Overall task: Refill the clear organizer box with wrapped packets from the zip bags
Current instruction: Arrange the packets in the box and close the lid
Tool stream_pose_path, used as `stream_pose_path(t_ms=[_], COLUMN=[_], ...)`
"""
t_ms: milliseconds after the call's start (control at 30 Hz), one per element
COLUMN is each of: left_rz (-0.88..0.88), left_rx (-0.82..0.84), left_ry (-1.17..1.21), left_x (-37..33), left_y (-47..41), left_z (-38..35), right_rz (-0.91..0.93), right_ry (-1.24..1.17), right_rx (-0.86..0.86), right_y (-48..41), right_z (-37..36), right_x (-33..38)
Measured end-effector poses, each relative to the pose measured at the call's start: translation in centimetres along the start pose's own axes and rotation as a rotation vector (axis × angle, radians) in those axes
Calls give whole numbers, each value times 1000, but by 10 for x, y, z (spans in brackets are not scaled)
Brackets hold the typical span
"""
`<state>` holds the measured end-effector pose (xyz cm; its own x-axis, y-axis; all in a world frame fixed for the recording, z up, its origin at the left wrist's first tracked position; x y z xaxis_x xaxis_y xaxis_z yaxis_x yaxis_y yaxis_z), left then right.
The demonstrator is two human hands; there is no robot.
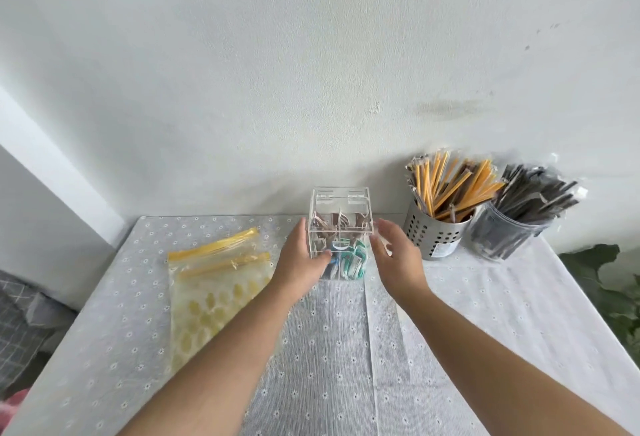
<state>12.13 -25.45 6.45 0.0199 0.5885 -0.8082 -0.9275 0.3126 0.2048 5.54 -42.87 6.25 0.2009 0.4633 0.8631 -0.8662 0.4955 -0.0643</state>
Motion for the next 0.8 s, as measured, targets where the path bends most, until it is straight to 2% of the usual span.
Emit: stream_pose_path(t_ms=[133,233,333,500,800], left_rz=[-285,-441,-476,-537,-524], left_rx=[-262,-234,-180,-271,-261], left_ry=[-220,-499,-572,-524,-482], left_x=[-31,-42,-29,-27,-41], left_y=[1,-4,-10,-17,-59], left_z=[23,13,1,2,-3], right_rz=[238,407,556,584,528], right_ry=[238,436,485,428,403], right_rx=[-18,35,-31,-131,-110], right_y=[-6,-6,-3,-8,-56], right_z=[9,-5,-12,-10,-13], right_x=[27,40,39,38,33])
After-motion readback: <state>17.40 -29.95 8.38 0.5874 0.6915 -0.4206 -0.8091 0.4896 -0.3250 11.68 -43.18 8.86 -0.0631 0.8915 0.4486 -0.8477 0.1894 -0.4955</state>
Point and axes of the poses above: each hand's wrist, its own y-axis away from the middle knuckle, its own z-axis out of the back of the hand, x = y × z, the point moved 9 cm from there along -y, towards the middle knuckle, and after that the axes turned 1 degree about z, right-handed, at the moved point
